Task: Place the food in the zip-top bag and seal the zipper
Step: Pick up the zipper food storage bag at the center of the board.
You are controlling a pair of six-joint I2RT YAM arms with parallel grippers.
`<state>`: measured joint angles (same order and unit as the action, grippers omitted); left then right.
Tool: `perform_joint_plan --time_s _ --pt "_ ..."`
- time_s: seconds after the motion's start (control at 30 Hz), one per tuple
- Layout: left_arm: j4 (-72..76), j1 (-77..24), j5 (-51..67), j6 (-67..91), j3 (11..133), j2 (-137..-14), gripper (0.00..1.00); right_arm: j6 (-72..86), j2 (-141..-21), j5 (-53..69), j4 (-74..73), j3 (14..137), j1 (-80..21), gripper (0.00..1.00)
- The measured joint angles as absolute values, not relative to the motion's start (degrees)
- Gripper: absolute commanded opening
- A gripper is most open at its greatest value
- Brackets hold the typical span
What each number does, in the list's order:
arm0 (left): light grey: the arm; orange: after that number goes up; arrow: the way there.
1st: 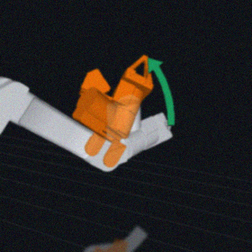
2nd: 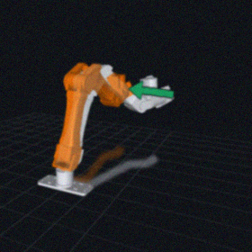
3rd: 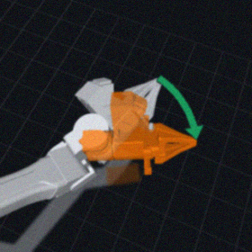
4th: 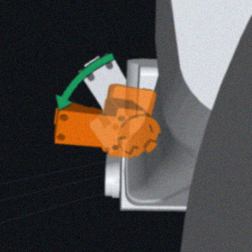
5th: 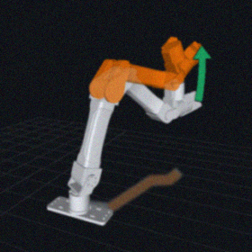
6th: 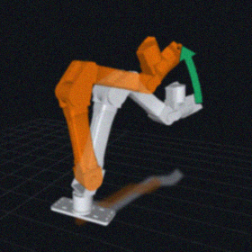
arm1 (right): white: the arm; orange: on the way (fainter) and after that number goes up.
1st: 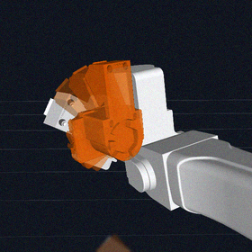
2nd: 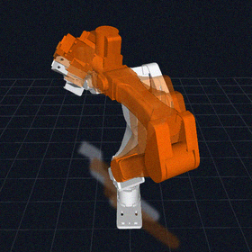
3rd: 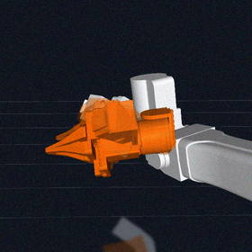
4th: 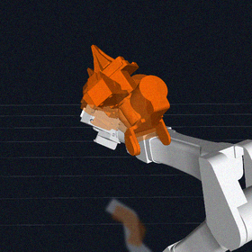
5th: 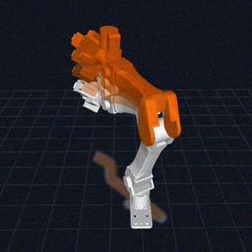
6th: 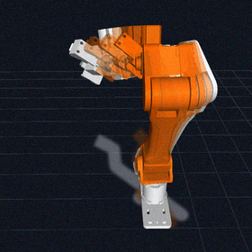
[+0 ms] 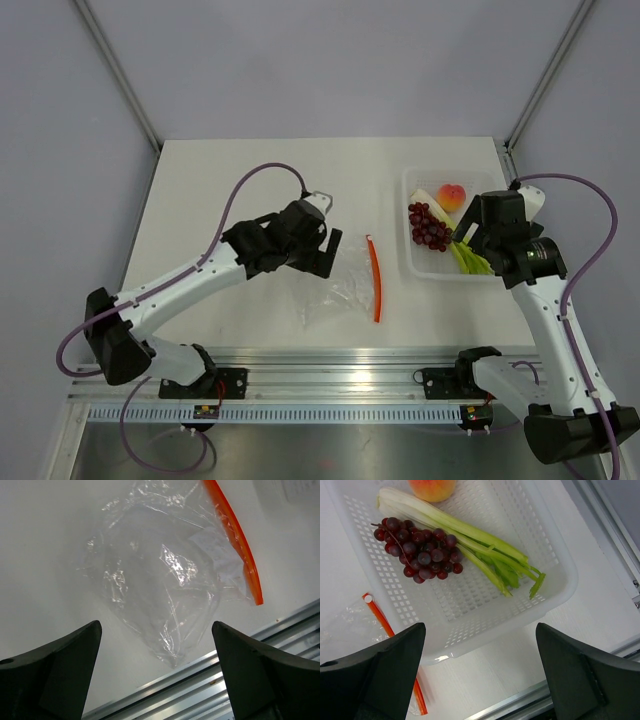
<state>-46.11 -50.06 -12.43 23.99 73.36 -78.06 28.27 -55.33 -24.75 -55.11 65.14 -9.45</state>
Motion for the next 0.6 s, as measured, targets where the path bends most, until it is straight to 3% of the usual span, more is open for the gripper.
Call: perform_joint_plan --time_s 0.37,0.6 --pt "-37.26 -60.9 -10.79 27.77 69.32 -88.25 0.82 28.75 -54.0 -21.26 -54.11 63.92 -9.45 0.99" --pt "-38.28 -61.06 -14.04 28.86 63.13 -92.31 0.81 30.81 -54.33 -19.33 -51.81 60.73 -9.47 1.0"
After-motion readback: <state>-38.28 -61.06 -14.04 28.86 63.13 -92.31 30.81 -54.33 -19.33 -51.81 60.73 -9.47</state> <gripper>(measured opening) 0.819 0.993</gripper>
